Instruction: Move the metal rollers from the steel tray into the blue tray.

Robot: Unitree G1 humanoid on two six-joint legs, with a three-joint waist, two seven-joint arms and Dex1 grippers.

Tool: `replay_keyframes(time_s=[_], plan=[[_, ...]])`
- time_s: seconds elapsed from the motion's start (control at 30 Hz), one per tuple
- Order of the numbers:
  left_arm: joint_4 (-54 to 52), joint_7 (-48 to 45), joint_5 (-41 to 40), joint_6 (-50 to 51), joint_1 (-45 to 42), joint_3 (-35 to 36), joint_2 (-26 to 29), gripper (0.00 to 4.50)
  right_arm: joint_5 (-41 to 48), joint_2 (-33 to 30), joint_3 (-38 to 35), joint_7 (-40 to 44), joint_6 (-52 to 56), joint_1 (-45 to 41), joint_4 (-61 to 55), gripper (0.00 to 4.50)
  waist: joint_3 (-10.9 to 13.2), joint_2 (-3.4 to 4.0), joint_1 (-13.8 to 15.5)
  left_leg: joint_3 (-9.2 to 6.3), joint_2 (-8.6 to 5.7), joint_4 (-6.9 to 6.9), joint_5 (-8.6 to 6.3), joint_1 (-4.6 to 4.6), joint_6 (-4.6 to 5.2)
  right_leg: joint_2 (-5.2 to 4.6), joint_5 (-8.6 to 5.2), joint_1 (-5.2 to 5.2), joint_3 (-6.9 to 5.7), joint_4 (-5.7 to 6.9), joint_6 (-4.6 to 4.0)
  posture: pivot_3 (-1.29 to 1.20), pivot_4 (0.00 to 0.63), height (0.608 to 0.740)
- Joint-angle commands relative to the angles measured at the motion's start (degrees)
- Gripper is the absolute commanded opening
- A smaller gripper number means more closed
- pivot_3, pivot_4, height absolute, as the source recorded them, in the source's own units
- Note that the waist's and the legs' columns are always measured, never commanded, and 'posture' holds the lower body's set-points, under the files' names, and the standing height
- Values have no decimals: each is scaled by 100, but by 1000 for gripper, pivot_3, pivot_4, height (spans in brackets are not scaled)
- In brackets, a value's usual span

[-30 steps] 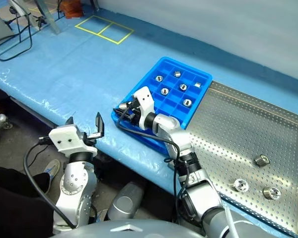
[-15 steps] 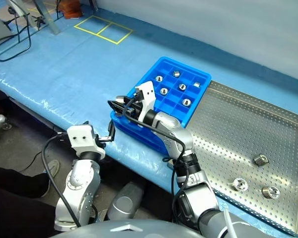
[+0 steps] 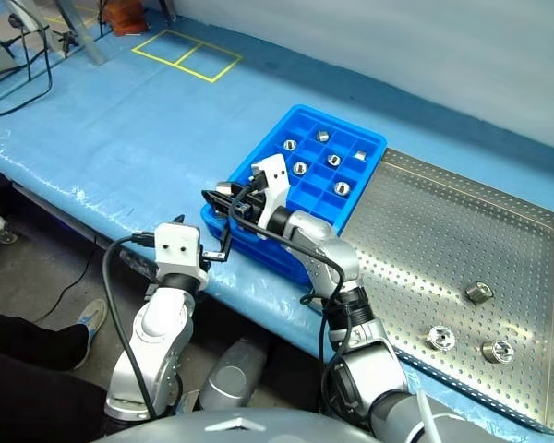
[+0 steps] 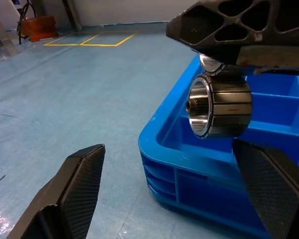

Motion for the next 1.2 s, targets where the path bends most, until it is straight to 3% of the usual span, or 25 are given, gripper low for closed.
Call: replay_keyframes(time_s=[0.03, 0.8, 0.9, 1.13, 1.2], plan=[[-210, -34, 91, -62, -164, -34, -44, 4500, 97, 34, 12, 24, -74, -17, -321, 1875, 0, 0, 1, 0, 0, 0, 0, 0, 0, 0, 0, 0, 0, 0, 0, 426, 150, 740], [246, -429, 96, 54, -814, 12, -103, 4500, 143, 9, 207, 141, 35, 121, -484, 1875, -3, 4, -7, -1, 7, 5, 3, 1, -6, 9, 17, 1, 0, 4, -28, 412, 150, 740], [270, -424, 81, 176, -816, 56, -165, 3853, 144, 11, 208, 148, 25, 116, -477, 1875, -3, 4, -7, -1, 7, 6, 4, 1, -6, 10, 17, 1, 0, 4, -28, 413, 150, 740], [308, -446, 95, 299, -821, 42, -250, 1530, 148, 17, 212, 139, -1, 107, -466, 1875, -3, 4, -11, -1, 9, 7, 4, 1, -6, 12, 18, 1, 0, 4, -28, 414, 150, 740], [310, -440, 98, 311, -816, 36, -279, 1330, 150, 19, 211, 133, -4, 106, -467, 1875, -2, 4, -12, -1, 10, 7, 4, 2, -7, 13, 17, 1, 0, 6, -28, 414, 150, 740]])
